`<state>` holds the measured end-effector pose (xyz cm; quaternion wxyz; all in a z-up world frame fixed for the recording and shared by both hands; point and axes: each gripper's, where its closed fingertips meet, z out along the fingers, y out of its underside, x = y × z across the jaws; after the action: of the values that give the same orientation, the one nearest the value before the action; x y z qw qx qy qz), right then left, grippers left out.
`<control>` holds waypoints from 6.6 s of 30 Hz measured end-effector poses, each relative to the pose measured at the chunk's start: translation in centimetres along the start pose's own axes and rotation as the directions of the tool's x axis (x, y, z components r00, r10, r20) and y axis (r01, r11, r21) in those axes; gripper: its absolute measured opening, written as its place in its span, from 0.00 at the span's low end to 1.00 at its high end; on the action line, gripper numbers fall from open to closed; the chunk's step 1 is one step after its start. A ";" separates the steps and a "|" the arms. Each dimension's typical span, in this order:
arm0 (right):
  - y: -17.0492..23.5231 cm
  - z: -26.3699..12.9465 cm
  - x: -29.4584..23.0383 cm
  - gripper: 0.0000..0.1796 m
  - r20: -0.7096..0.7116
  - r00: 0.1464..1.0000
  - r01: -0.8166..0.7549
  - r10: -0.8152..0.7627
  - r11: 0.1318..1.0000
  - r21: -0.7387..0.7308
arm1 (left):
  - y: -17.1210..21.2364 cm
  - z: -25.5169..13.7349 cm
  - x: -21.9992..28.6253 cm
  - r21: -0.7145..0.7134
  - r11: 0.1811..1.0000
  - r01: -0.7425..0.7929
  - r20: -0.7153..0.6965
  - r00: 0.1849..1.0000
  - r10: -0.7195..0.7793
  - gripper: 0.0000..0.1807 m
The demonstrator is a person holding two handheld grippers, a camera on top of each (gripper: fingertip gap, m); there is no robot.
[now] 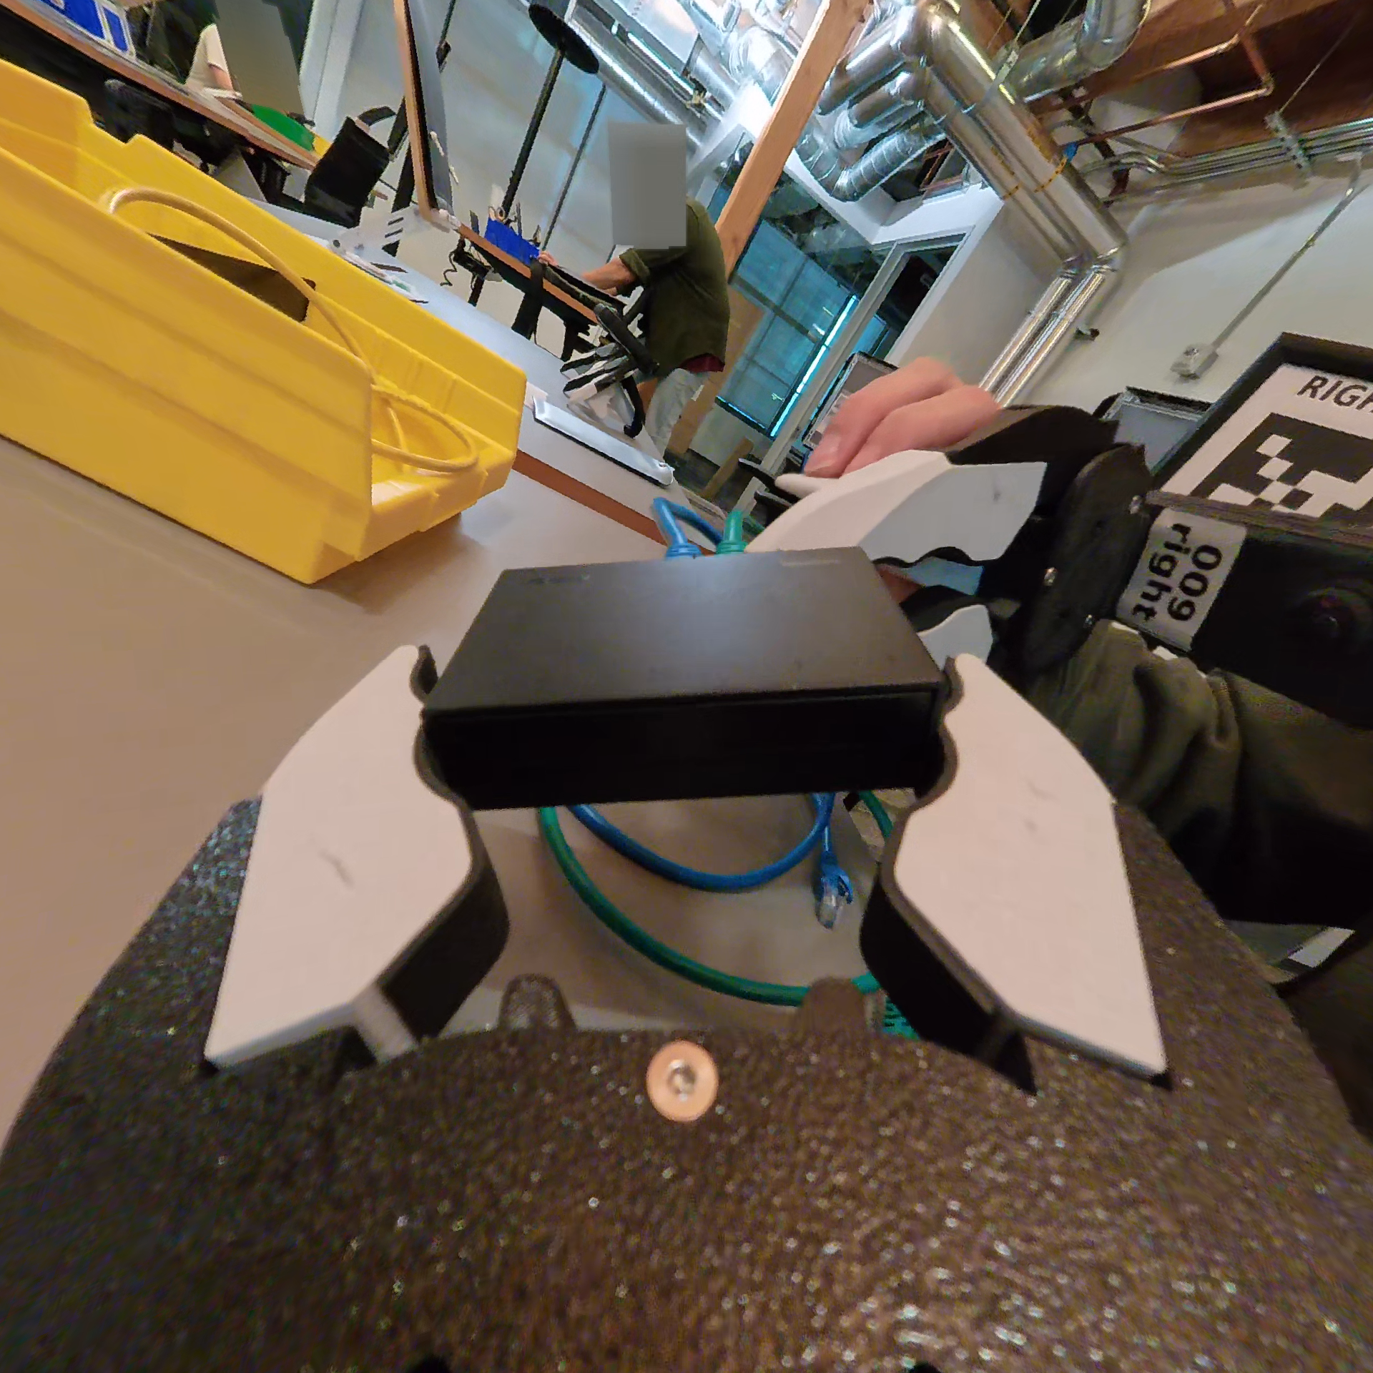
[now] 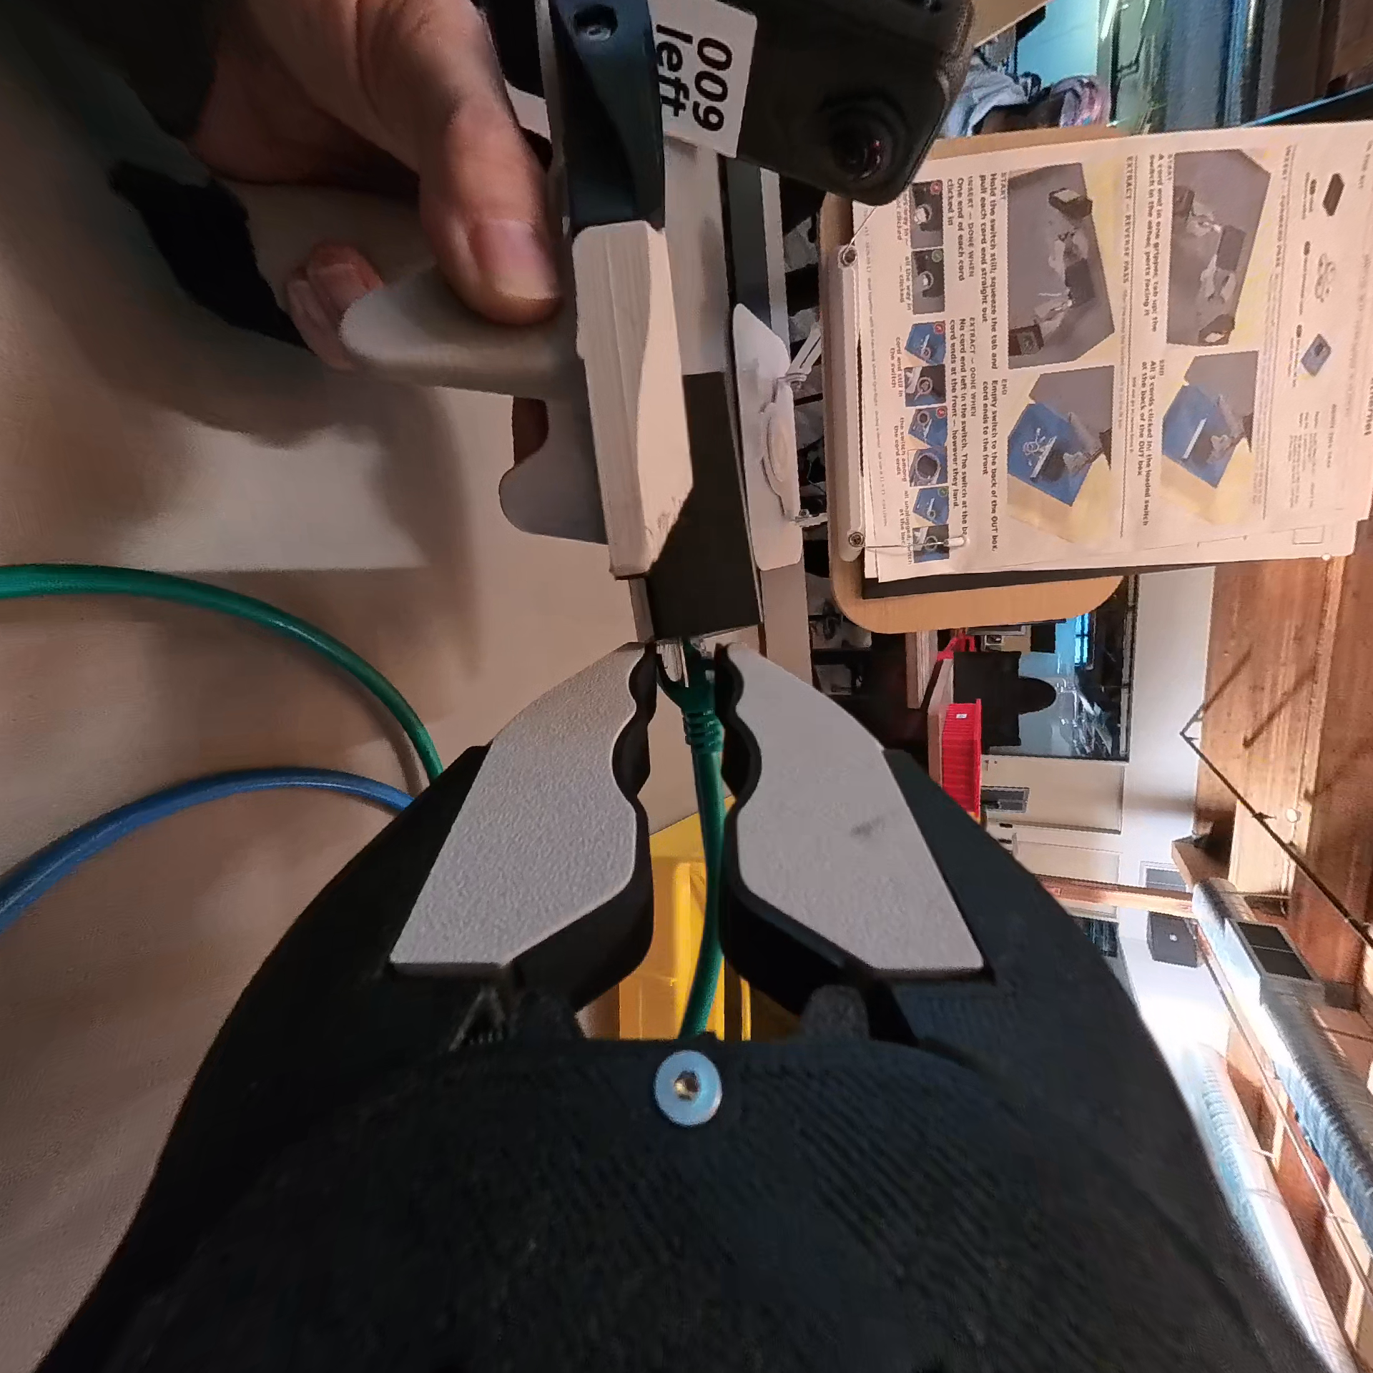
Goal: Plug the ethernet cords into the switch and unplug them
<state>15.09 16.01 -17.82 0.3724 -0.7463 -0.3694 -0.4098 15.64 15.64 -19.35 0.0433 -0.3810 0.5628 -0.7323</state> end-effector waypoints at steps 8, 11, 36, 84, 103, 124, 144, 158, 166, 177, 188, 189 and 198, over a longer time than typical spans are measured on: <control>0.1 0.3 -0.2 0.08 0.005 1.000 0.001 -0.001 1.000 -0.010 | 0.1 -0.1 -0.2 -0.003 1.000 0.012 0.007 1.000 -0.012 0.67; 0.2 0.5 -0.3 0.08 0.005 1.000 0.015 -0.015 1.000 -0.022 | 0.2 -0.1 -0.4 -0.004 1.000 0.019 0.012 1.000 -0.019 0.67; 0.6 0.8 -0.3 0.07 0.013 0.998 0.063 -0.063 0.994 -0.093 | 0.1 -0.2 -0.9 0.013 0.999 0.033 0.034 0.999 -0.033 0.67; 0.5 -11.4 16.3 0.04 -0.325 0.932 -0.126 0.160 0.984 0.124 | -7.7 -8.3 -4.1 0.440 0.879 -0.186 0.372 0.928 0.010 0.67; 11.6 -10.4 33.9 0.04 -0.533 0.846 -0.128 0.027 0.980 -0.154 | -7.4 -7.7 -3.9 0.400 0.892 -0.210 0.385 0.922 0.045 0.67; 22.4 2.1 18.2 0.03 -0.275 0.951 -0.217 0.144 0.941 -0.259 | -6.9 -6.5 -3.4 0.368 0.907 -0.205 0.346 0.936 0.071 0.67; 23.6 -4.0 1.9 0.37 0.417 0.908 0.127 0.020 0.939 -0.321 | -6.6 -6.0 -3.1 0.361 0.913 -0.188 0.312 0.947 0.071 0.67; 25.7 -2.1 -1.9 0.03 0.266 0.956 0.216 -0.122 0.906 -0.363 | -6.5 -6.0 -3.1 0.358 0.914 -0.192 0.311 0.947 0.077 0.67; 26.0 -2.2 6.3 0.03 -0.017 0.991 -0.129 0.134 0.903 -0.409 | -6.6 -5.9 -3.0 0.366 0.913 -0.179 0.295 0.953 0.069 0.67; 21.9 4.7 3.0 0.13 0.267 0.783 -0.472 0.562 0.816 -0.335 | -6.7 -5.9 -2.7 0.369 0.911 -0.186 0.288 0.954 0.078 0.67; 20.0 0.3 8.7 0.51 0.129 0.821 -0.510 0.556 0.816 -0.271 | -6.6 -5.5 -2.2 0.349 0.915 -0.202 0.274 0.956 0.106 0.67; 18.1 -0.6 9.5 0.51 0.094 0.846 -0.495 0.524 0.840 -0.224 | -6.4 -5.3 -2.1 0.337 0.919 -0.204 0.270 0.956 0.114 0.67; 1.0 -0.3 3.3 0.32 -0.132 0.990 -0.055 0.056 0.998 0.013 | -4.7 -2.7 0.0 0.222 0.948 -0.227 0.158 0.968 0.195 0.67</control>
<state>17.15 16.13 -15.04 0.4108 -0.7258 -0.3248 -0.4461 15.74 19.51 -15.58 0.2047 -0.3590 0.5043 -0.7582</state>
